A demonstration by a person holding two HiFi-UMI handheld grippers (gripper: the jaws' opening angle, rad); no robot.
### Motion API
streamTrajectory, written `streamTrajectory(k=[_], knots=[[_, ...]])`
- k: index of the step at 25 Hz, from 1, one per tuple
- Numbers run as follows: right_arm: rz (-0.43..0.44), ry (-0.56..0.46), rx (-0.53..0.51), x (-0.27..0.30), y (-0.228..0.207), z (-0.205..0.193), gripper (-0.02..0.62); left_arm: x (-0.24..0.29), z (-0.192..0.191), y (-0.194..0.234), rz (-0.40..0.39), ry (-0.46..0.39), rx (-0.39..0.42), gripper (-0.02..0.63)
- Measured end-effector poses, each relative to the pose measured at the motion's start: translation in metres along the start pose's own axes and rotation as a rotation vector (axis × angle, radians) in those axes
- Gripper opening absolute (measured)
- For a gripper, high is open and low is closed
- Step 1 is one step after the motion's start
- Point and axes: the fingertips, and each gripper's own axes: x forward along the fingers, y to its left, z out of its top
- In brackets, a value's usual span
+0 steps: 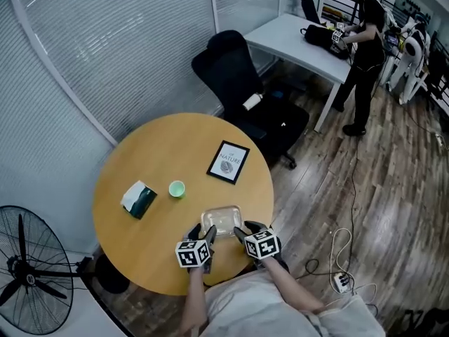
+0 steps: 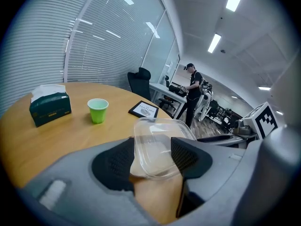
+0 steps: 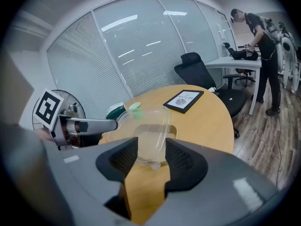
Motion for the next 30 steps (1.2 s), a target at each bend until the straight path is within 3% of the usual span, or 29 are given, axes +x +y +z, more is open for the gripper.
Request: streamTrajectory(k=[30], knots=[[-0.007,-0.013,-0.009,-0.0011,0.0029,0.0072,0.179,0.0004,0.0023,0.0017,0.001,-0.005,0.000,0.249]])
